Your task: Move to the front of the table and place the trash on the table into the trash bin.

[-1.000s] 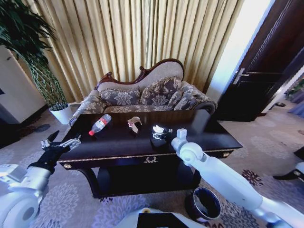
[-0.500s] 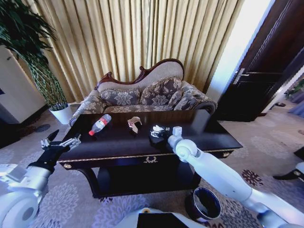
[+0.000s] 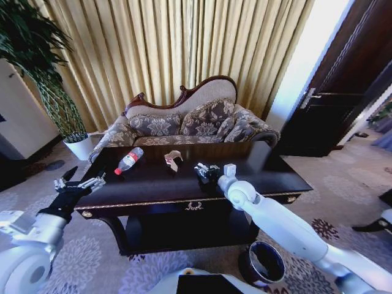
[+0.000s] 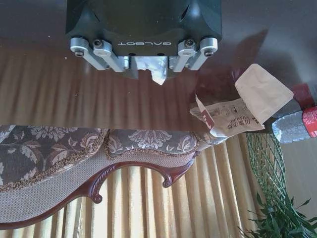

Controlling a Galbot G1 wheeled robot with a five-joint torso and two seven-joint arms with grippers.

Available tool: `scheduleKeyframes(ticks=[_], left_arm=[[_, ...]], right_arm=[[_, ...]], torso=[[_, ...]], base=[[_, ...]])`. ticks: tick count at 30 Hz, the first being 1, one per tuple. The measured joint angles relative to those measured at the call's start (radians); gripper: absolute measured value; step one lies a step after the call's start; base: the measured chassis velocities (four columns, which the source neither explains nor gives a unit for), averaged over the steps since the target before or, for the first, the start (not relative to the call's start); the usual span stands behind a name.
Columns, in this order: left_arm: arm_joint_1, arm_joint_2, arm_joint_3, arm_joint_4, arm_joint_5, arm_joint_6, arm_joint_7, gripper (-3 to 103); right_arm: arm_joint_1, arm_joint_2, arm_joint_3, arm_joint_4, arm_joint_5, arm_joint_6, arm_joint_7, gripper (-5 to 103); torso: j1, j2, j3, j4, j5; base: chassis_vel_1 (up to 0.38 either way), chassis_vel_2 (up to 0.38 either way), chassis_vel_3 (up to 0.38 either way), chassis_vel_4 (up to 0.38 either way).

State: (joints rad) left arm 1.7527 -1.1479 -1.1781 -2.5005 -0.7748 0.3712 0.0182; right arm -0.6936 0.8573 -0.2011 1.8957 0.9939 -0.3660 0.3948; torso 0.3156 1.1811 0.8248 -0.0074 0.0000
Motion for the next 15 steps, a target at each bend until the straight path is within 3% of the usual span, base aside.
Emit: scheduleKeyframes(ticks=[2, 5, 8, 15], left_arm=[[0.000, 0.001, 0.000, 0.000, 0.000, -0.001, 0.000, 100], [-0.001, 0.001, 0.000, 0.000, 0.000, -0.002, 0.000, 100], [-0.001, 0.001, 0.002, 0.000, 0.000, -0.002, 0.001, 100], [-0.002, 0.001, 0.006, 0.000, 0.000, -0.002, 0.001, 100]], right_arm=[[-0.002, -0.002, 0.002, 0.002, -0.001, 0.000, 0.000, 26], [-0.019, -0.008, 0.017, 0.009, -0.002, 0.001, 0.000, 9], [-0.035, -0.013, 0.027, 0.016, -0.004, 0.002, 0.000, 2], [-0.058, -0.024, 0.064, 0.040, -0.005, 0.005, -0.001, 0]], torso=[[0.000, 0.000, 0.000, 0.0000, 0.0000], [0.000, 0.000, 0.000, 0.0000, 0.0000], [0.000, 0.000, 0.000, 0.0000, 0.0000], [0.000, 0.000, 0.000, 0.0000, 0.0001]], base=[[0.000, 0.000, 0.000, 0.000], [0.000, 0.000, 0.000, 0.000], [0.000, 0.000, 0.000, 0.000], [0.000, 0.000, 0.000, 0.000]])
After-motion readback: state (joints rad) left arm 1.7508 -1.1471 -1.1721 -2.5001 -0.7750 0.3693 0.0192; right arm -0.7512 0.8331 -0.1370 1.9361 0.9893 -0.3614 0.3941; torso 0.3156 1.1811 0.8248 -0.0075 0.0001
